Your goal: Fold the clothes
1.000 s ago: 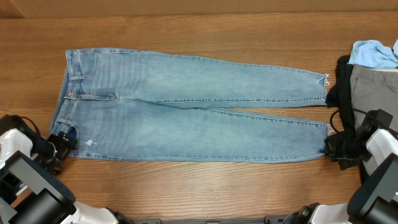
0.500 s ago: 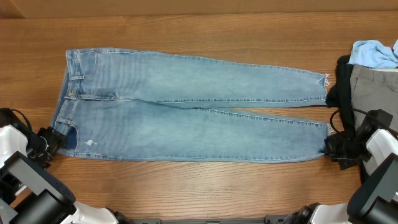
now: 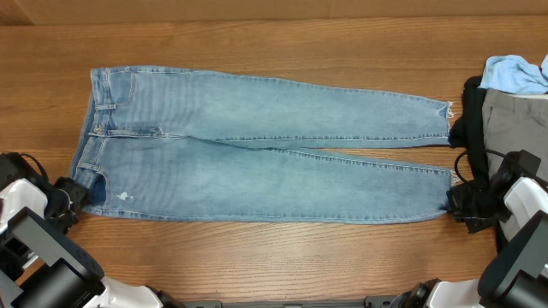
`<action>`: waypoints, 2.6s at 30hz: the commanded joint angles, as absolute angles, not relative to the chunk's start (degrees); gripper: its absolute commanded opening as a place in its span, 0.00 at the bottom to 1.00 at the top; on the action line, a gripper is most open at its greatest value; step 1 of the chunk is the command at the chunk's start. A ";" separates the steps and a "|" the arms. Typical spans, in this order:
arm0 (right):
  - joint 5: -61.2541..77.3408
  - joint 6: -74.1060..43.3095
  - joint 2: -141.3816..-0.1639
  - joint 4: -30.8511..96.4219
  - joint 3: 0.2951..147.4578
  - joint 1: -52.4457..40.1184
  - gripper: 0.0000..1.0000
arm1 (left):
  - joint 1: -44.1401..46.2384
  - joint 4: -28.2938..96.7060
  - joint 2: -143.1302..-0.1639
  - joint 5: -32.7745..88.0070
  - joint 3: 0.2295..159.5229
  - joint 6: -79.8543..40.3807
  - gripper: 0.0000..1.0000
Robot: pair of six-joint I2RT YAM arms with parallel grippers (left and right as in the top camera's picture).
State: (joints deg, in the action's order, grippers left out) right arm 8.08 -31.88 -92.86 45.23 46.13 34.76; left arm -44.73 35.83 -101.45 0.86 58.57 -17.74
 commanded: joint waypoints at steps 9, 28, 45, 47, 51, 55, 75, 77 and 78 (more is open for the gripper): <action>3.01 -31.53 -95.26 43.75 44.97 34.74 0.04 | -44.99 31.94 -102.02 3.22 55.99 -18.44 0.64; 2.61 -31.09 -95.26 44.62 45.19 34.74 0.04 | -44.88 31.79 -105.08 9.06 57.89 -18.48 0.04; 5.87 -28.86 -94.98 65.54 66.41 34.72 0.04 | -44.88 51.66 -93.56 8.14 66.13 -21.43 0.04; 5.87 -28.47 -94.98 66.92 67.68 34.72 0.04 | -44.88 53.47 -92.25 5.65 66.13 -21.45 0.04; 5.80 -28.01 -94.80 68.49 68.88 34.72 0.04 | -44.91 57.36 -90.04 -1.39 66.13 -21.45 0.04; 5.76 -26.85 -93.49 70.41 69.10 34.72 0.04 | -45.19 61.73 -87.35 -2.31 66.17 -21.45 0.04; 6.74 -23.77 -85.19 73.63 71.53 34.65 0.04 | -45.74 74.91 -75.66 -4.60 70.15 -22.48 0.04; 6.72 -23.77 -85.19 74.17 73.43 34.61 0.04 | -45.74 74.89 -76.09 -2.68 72.40 -22.37 0.04; 6.72 -23.81 -85.25 74.76 75.16 34.61 0.04 | -45.74 74.96 -76.44 -2.00 73.78 -22.33 0.04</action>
State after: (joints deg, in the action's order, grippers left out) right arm 6.59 -24.75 -86.35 74.39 69.84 34.74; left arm -45.15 75.26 -76.88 -4.56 68.27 -21.12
